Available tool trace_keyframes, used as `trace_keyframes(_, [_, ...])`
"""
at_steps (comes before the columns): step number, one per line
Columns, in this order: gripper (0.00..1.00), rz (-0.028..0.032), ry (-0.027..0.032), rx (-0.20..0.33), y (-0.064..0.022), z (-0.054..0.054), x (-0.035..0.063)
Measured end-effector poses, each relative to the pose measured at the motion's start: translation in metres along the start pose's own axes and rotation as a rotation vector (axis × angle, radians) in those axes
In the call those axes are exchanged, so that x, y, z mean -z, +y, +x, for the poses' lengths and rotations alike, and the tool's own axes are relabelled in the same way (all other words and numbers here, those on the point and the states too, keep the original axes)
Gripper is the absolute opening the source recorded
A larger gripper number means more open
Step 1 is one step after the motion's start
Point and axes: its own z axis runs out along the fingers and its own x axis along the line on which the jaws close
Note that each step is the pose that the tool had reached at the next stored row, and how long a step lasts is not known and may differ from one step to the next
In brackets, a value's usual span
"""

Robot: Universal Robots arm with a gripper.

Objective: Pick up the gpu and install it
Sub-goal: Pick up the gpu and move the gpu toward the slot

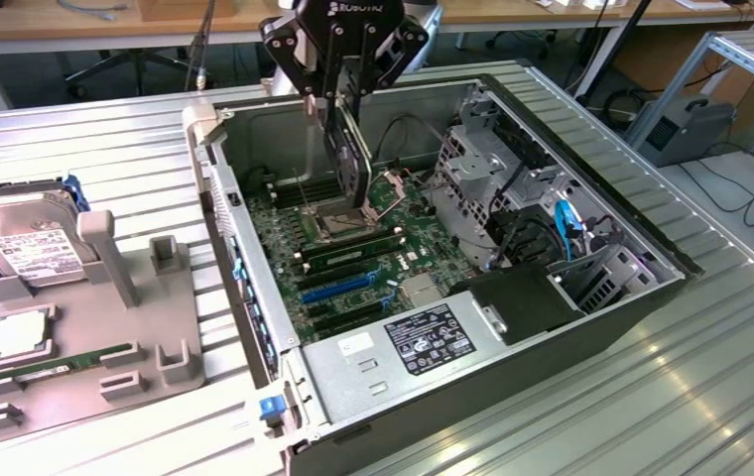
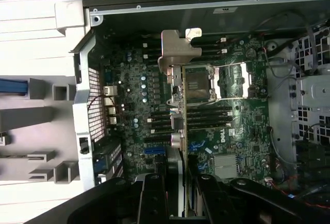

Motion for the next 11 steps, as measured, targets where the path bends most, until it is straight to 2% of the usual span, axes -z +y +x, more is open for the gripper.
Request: trace_keyframes(11, [0.27, -0.0001, 0.0, 0.0, 0.0006, -0.0076, -0.0002])
